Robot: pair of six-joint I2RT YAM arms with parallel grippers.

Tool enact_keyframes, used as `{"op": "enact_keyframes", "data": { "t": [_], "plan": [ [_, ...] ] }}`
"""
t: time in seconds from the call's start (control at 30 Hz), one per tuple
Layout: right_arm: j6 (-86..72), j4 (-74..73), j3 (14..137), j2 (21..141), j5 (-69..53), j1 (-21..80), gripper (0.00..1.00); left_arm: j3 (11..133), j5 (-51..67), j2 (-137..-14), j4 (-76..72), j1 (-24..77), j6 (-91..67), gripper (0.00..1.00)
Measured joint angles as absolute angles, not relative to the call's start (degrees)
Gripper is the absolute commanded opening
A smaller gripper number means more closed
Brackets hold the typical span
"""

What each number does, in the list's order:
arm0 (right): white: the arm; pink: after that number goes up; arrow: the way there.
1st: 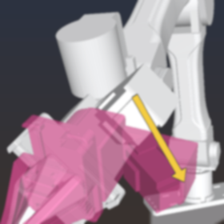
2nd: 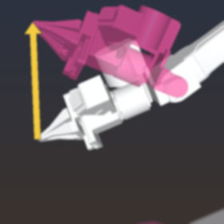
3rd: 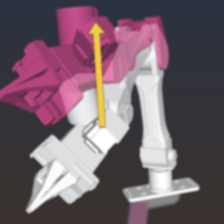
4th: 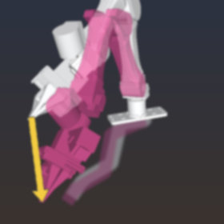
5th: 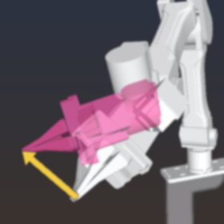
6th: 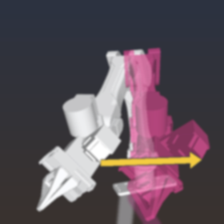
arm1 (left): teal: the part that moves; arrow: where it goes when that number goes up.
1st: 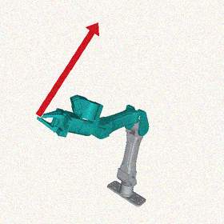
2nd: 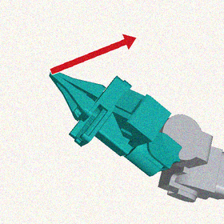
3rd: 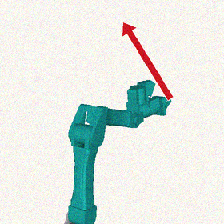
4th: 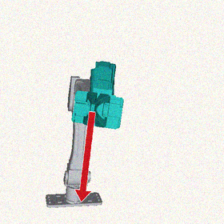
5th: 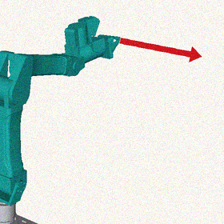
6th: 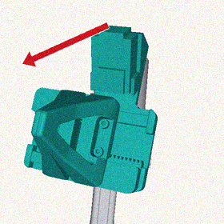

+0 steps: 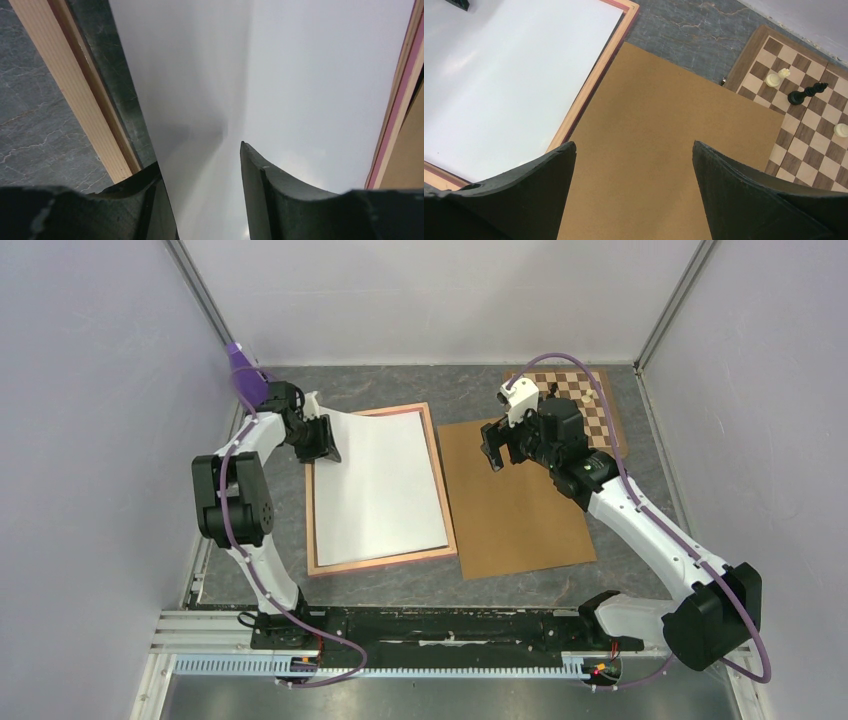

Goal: Put the photo into the frame
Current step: Turn over the photo from the photo frame.

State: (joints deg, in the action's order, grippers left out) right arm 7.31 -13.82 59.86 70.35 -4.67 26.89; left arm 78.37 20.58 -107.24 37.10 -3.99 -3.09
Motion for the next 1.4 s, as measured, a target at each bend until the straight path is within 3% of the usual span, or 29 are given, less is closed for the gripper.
{"op": "enact_keyframes", "data": {
  "t": [0.2,0.47,0.77,1.4],
  "plan": [
    [7.3,-13.8,59.9,70.3,-4.7,26.9,0.89,78.4,19.9,-109.9,37.1,-3.6,-3.1,0.62],
    [7.3,-13.8,59.9,70.3,-4.7,26.9,0.89,79.0,18.5,-110.2,37.2,-3.0,-3.1,0.67],
    [7.3,-13.8,59.9,70.3,-4.7,26.9,0.89,79.0,15.1,-110.2,37.5,-3.0,-3.0,0.81],
    [7.3,-13.8,59.7,69.6,-4.7,26.9,0.89,77.9,9.3,-101.5,37.0,-3.0,-2.9,0.84]
  ]
}}
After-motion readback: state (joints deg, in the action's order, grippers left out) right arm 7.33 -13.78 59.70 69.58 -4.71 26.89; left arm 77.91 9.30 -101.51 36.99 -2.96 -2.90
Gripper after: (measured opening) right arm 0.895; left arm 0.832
